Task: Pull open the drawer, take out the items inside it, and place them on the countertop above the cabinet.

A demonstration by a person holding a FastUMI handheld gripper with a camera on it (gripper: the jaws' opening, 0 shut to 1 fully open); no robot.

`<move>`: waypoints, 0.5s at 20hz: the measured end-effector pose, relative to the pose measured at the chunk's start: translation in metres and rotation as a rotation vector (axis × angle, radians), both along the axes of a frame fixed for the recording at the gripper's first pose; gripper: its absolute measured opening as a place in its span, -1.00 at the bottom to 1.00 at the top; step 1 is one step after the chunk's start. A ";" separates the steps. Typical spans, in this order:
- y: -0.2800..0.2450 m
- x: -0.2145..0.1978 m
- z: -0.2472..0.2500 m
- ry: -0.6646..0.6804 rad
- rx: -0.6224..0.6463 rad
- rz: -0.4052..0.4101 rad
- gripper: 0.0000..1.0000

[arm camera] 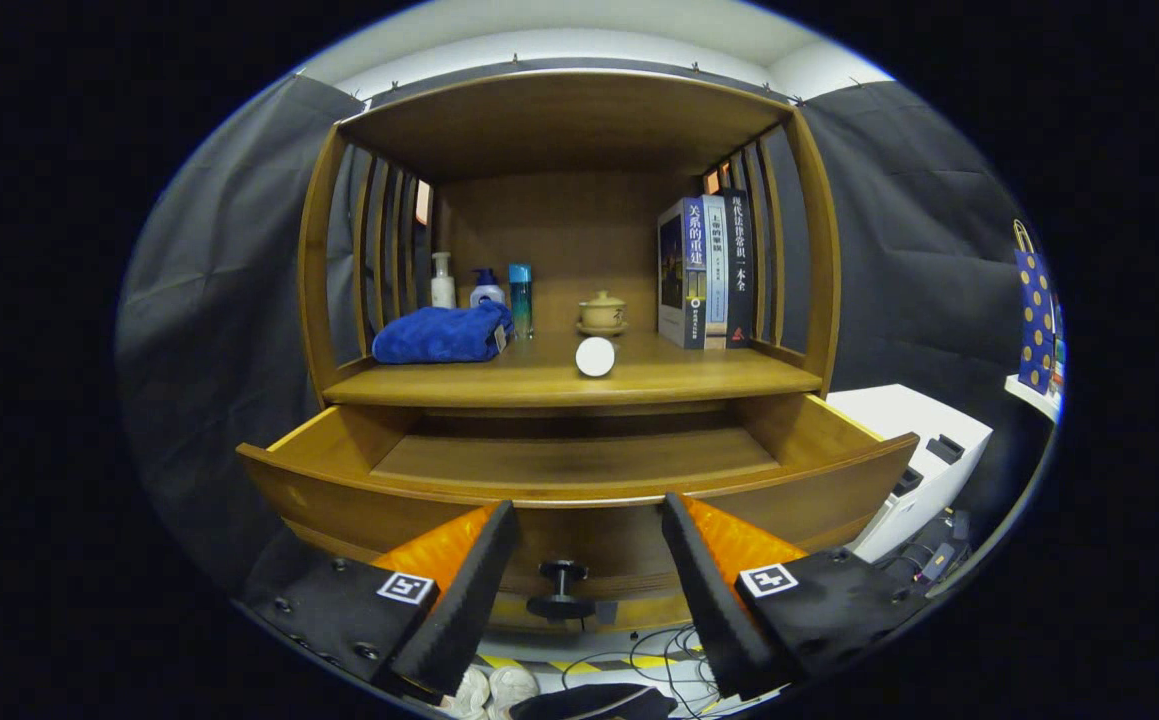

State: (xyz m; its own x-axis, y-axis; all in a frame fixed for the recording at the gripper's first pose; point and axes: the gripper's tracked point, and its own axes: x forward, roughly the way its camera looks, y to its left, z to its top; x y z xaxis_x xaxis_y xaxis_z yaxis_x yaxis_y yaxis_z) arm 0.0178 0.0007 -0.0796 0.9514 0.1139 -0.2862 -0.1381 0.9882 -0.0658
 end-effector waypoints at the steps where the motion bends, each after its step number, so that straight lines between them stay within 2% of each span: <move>1: 0.000 0.001 0.000 -0.004 0.006 -0.001 0.91; 10: 0.001 0.019 0.004 0.006 0.079 -0.006 0.96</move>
